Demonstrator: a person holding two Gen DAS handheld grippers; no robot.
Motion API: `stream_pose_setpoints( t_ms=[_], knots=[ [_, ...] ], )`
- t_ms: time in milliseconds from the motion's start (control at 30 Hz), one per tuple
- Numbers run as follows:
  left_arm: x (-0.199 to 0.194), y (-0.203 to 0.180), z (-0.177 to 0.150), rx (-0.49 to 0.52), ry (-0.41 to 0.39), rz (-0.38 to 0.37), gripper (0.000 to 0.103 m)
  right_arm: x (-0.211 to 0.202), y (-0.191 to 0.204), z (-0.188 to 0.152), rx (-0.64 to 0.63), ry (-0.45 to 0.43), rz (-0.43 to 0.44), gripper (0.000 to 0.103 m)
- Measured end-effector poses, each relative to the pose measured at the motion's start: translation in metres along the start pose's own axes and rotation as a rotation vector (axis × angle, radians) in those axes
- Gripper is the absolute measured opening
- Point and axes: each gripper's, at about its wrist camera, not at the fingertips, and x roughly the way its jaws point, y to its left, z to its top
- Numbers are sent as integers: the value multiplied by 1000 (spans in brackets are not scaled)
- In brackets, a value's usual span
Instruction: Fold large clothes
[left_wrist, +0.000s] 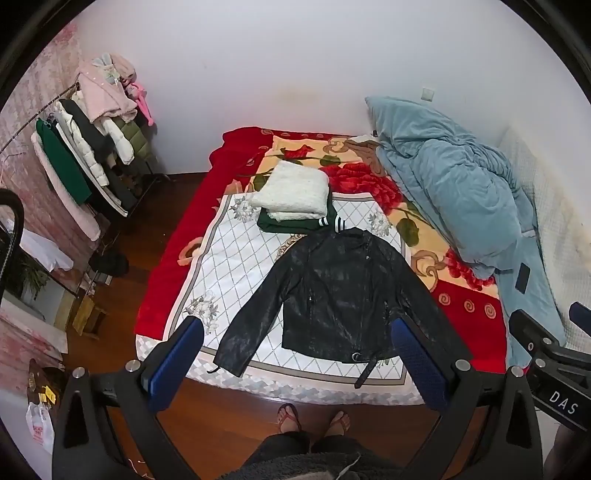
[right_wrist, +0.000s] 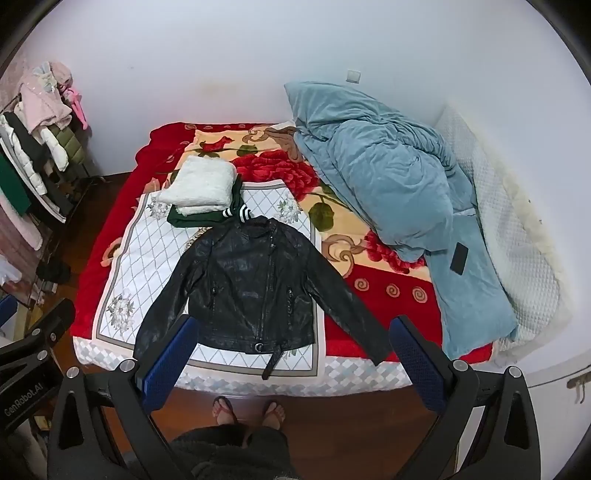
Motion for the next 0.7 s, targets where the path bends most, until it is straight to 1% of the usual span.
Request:
stream_pose_setpoints(
  t_ms=[67,133,400,433,500,533,667,700],
  knots=[
    [-1,1,3,1,1,-1,103,-3,1,0,-4,1,-3,103],
    [2,-5,-6,-2,-8,4,103,-2,0,-3,-3,-5,-3,103],
    [-5,-3,5,-4,-7,2,103,0,1,-1,-6,-9,-2,103],
    [-6,-3,0,-4,-10,3,103,0,1,0,-7,-9,-2,103],
    [-9,-3,3,-5,-9,4,103,0,1,0,-6,-9,-1,103],
    [-6,-1,0,-3,-11,0,103,1,4,4,-8,-9,0,103],
    [-11,-3,5,-2,-10,0,103,0,4,3,-7,-12,-4,103],
    [-6,-1,-2,-5,-14,-2,103,0,2,3,-7,-11,-3,103]
  ],
)
